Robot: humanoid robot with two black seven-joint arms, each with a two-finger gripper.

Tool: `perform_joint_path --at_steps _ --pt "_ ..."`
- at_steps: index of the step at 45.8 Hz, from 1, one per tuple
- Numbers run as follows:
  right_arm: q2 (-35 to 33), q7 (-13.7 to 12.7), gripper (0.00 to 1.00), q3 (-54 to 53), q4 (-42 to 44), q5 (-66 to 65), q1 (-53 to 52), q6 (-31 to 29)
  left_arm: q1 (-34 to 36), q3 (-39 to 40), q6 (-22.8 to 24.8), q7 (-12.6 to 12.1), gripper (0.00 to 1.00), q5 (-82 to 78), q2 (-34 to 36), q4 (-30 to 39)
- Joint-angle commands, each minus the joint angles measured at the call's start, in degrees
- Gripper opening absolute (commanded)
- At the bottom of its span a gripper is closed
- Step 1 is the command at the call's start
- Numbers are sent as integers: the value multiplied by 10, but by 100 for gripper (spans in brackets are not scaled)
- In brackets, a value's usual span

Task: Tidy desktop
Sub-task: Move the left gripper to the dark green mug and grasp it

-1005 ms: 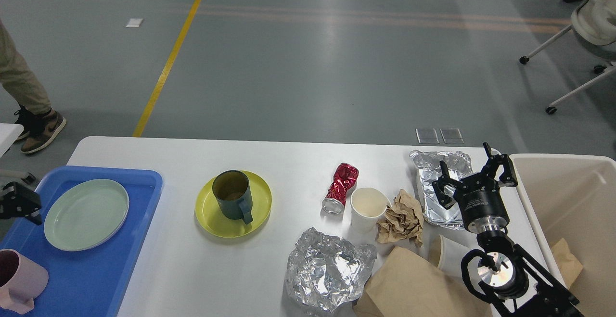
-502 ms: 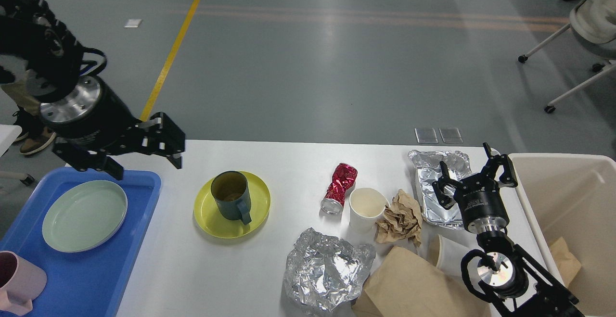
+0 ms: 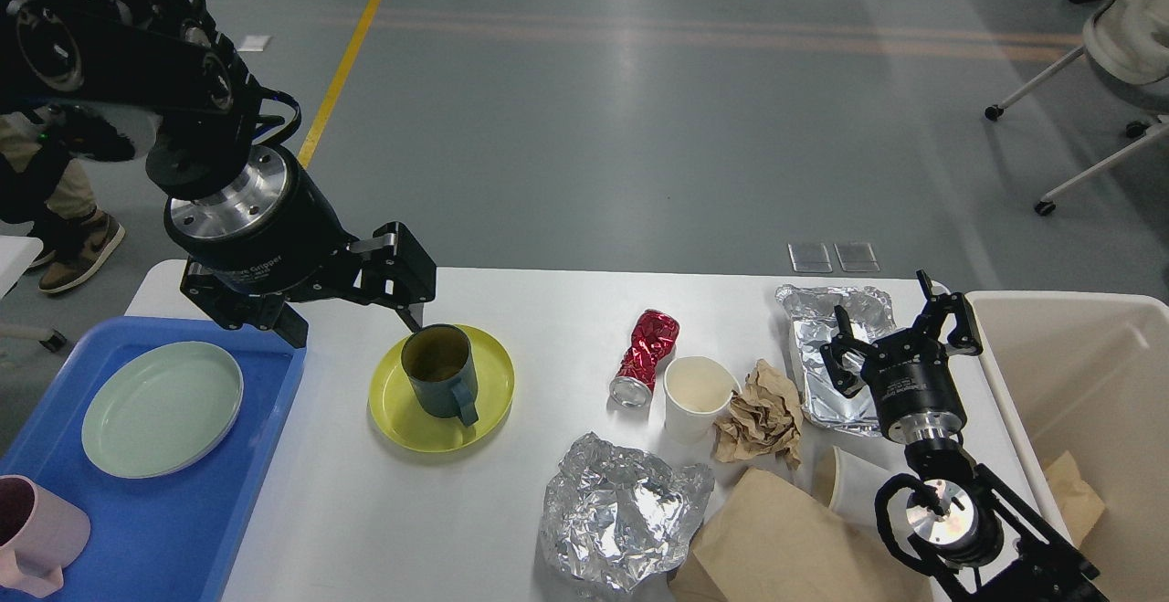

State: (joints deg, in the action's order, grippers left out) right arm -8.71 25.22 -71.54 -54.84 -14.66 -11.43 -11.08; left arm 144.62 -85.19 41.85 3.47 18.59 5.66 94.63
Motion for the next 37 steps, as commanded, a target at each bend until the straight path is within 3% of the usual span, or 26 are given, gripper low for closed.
perform_joint_path --at_steps 1,12,26,31,37 --pt "-1 0 100 0 0 0 0 0 -17 -4 -20 3 96 -1 2 -12" --pt "0 0 100 0 0 0 0 0 -144 -5 -119 -5 95 14 -4 -69" --pt "0 0 100 0 0 0 0 0 -349 -4 -142 -7 94 157 1 -228" --pt "-1 0 100 0 0 0 0 0 -394 5 -200 -7 94 192 2 -248" --pt "0 0 100 0 0 1 0 0 -460 24 -301 -14 93 217 -6 -276"
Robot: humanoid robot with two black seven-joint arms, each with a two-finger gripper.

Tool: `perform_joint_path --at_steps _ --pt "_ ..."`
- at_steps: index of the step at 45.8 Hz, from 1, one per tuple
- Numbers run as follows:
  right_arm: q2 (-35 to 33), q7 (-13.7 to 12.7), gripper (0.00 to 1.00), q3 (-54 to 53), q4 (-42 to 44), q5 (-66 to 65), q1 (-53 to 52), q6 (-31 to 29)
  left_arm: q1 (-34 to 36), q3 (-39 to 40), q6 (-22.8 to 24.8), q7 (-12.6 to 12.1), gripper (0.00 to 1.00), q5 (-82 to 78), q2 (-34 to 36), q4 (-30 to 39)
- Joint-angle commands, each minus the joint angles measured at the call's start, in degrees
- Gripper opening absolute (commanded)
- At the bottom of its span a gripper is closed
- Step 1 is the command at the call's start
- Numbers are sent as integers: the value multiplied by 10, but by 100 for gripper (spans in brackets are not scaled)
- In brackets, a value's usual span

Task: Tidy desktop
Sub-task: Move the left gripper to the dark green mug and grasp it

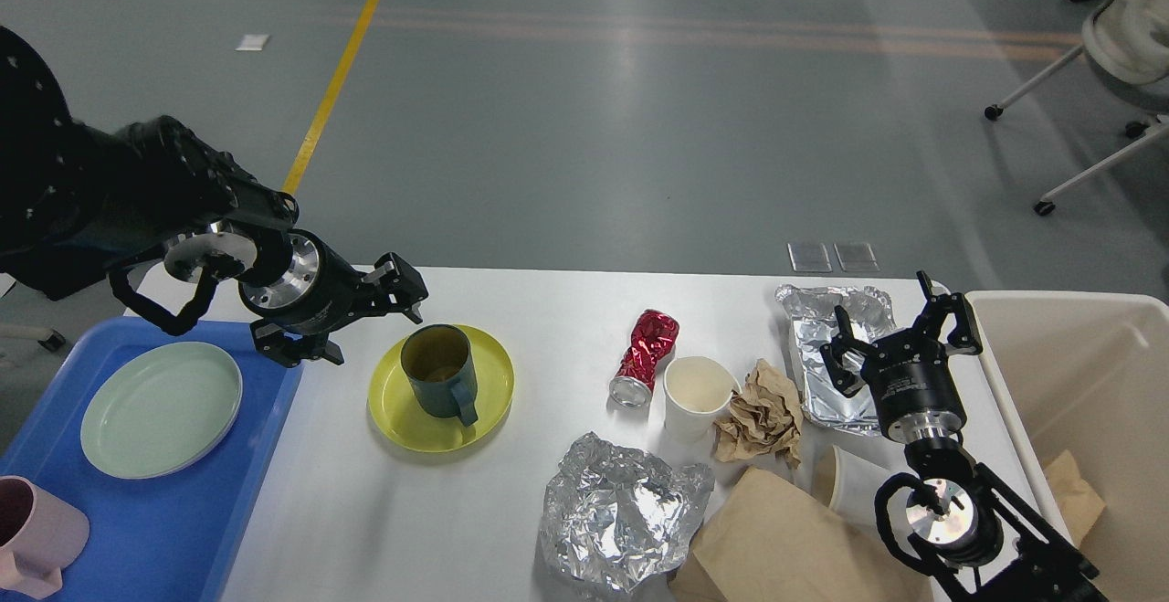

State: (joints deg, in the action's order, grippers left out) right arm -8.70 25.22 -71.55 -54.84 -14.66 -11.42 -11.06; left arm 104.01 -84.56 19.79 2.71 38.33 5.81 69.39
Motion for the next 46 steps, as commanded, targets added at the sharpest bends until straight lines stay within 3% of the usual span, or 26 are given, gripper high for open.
perform_joint_path --at_steps 1,5,8,11,23,46 --pt "0 0 100 1 0 1 0 0 -64 24 -98 -12 93 21 -11 -29" --pt "0 0 100 0 0 0 0 0 -102 54 -145 -56 93 20 -17 -56" --pt "0 0 100 0 0 0 0 0 -130 78 -149 -89 94 18 -19 -87" --pt "0 0 100 0 0 1 0 0 -148 97 -148 -107 94 13 -20 -115" --pt "0 0 100 0 0 0 0 0 -181 129 -118 -102 95 -17 -19 -141" --pt "0 0 100 0 0 0 0 0 -253 164 -125 -100 95 -19 -34 -225"
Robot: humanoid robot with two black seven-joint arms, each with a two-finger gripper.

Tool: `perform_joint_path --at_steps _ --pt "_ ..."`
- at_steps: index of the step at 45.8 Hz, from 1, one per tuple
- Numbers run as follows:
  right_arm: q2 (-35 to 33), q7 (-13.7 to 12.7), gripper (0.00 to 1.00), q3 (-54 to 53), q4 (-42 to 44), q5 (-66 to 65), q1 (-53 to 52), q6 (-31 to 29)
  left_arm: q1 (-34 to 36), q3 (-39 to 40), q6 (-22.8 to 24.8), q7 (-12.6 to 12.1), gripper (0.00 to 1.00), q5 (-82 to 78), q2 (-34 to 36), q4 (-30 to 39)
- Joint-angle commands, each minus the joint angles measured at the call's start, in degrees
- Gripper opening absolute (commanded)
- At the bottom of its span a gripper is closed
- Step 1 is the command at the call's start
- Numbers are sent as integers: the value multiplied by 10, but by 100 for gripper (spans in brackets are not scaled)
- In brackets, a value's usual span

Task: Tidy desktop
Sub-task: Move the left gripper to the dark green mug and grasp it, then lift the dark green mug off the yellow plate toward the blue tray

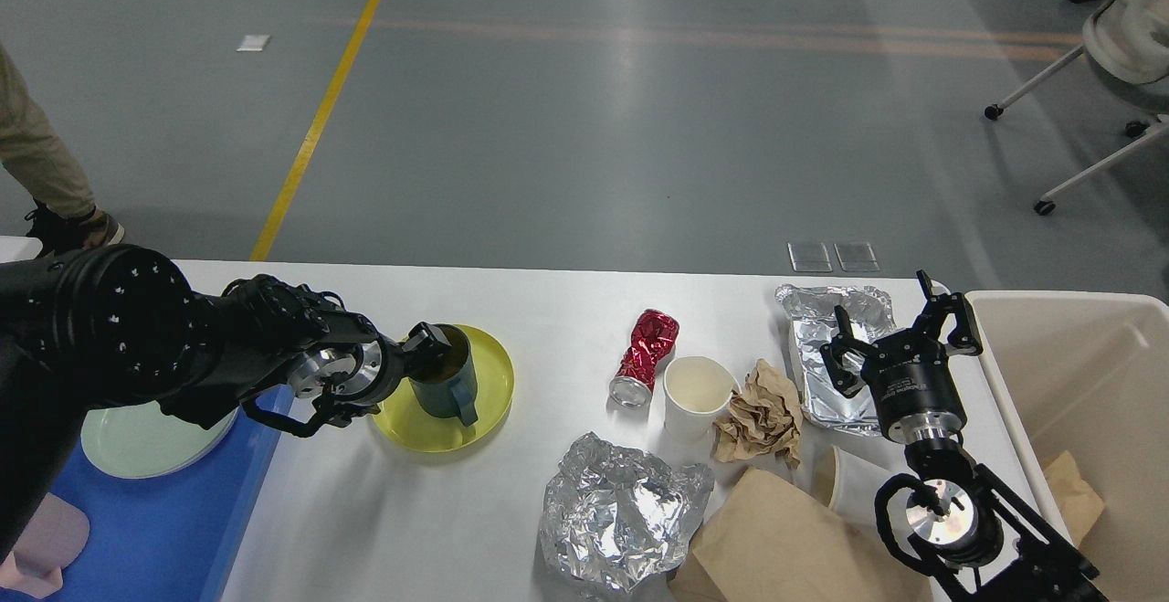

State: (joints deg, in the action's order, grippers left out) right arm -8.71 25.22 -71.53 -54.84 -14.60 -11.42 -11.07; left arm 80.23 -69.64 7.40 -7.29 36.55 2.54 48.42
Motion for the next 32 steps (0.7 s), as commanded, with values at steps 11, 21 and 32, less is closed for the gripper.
perform_joint_path --at_steps 11,21,32 --pt "0 0 100 0 0 -1 0 0 -23 16 -3 0 94 -1 -3 -32" --pt "0 0 100 0 0 -1 0 0 -22 17 -1 -7 76 -1 -8 -31" --pt "0 0 100 0 0 -1 0 0 -23 17 -1 -8 62 0 -8 -31"
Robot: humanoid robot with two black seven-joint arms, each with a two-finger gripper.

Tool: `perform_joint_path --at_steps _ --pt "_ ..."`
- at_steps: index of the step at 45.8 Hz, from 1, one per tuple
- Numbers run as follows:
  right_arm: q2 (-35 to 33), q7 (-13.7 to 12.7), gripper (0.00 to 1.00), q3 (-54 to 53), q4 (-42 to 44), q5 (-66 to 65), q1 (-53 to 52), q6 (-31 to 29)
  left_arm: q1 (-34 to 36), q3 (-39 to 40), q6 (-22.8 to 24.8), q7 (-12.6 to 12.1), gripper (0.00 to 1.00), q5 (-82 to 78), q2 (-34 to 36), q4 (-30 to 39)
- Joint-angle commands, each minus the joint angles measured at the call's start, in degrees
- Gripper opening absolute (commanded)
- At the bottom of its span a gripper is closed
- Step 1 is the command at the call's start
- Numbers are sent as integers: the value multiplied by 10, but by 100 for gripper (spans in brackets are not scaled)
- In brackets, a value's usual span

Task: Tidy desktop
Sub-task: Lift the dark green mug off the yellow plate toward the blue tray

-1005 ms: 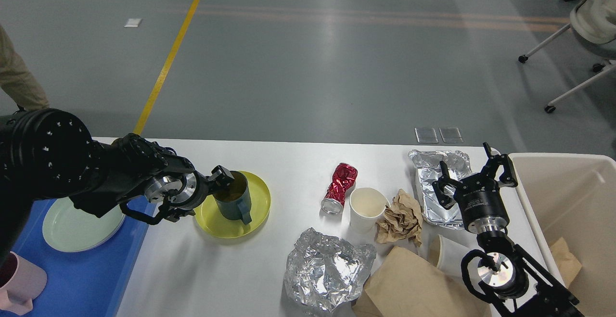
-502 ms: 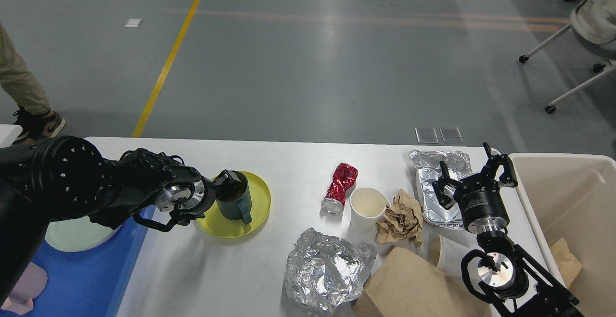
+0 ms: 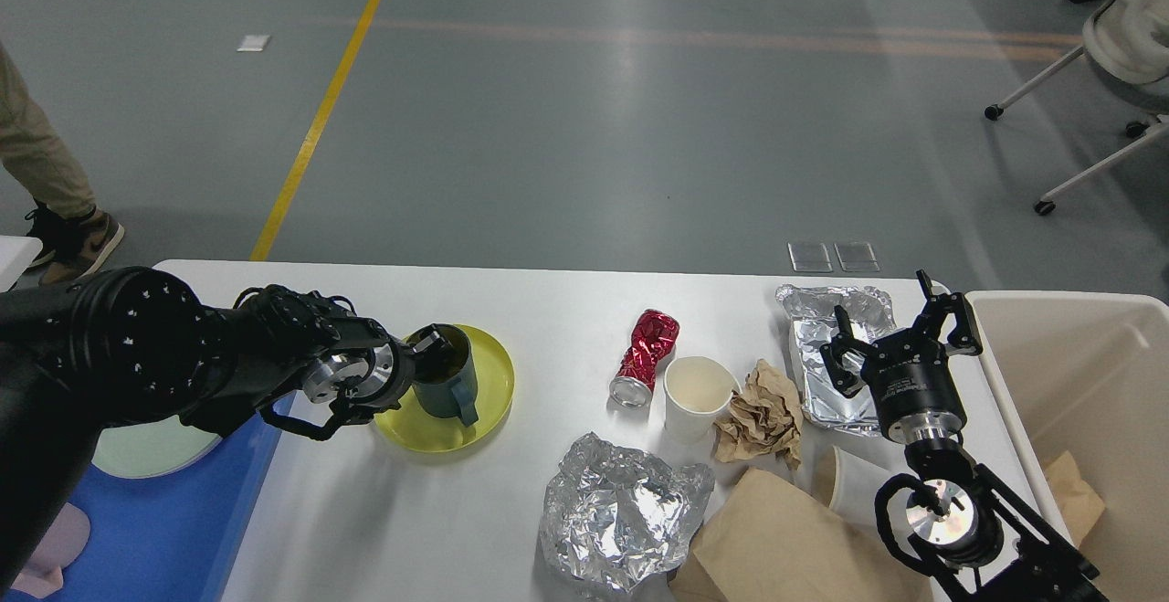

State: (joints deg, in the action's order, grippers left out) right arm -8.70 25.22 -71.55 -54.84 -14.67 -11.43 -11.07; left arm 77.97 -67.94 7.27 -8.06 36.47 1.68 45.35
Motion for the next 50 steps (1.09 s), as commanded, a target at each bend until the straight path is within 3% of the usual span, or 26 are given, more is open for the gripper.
perform_joint_path --at_steps 1,23,30,43,48,50 --pt "0 0 100 0 0 1 0 0 0 0 -1 0 62 1 1 0" --pt "0 0 100 0 0 1 0 0 6 0 10 -1 41 1 5 6" --pt "0 0 100 0 0 1 0 0 10 -1 39 -4 26 1 6 8" --pt "0 0 100 0 0 0 0 0 10 -2 44 -27 16 1 6 8" --pt "0 0 100 0 0 1 0 0 12 -2 46 -29 1 2 6 10" --pt "0 0 100 0 0 0 0 0 17 -3 48 -30 0 2 7 11"
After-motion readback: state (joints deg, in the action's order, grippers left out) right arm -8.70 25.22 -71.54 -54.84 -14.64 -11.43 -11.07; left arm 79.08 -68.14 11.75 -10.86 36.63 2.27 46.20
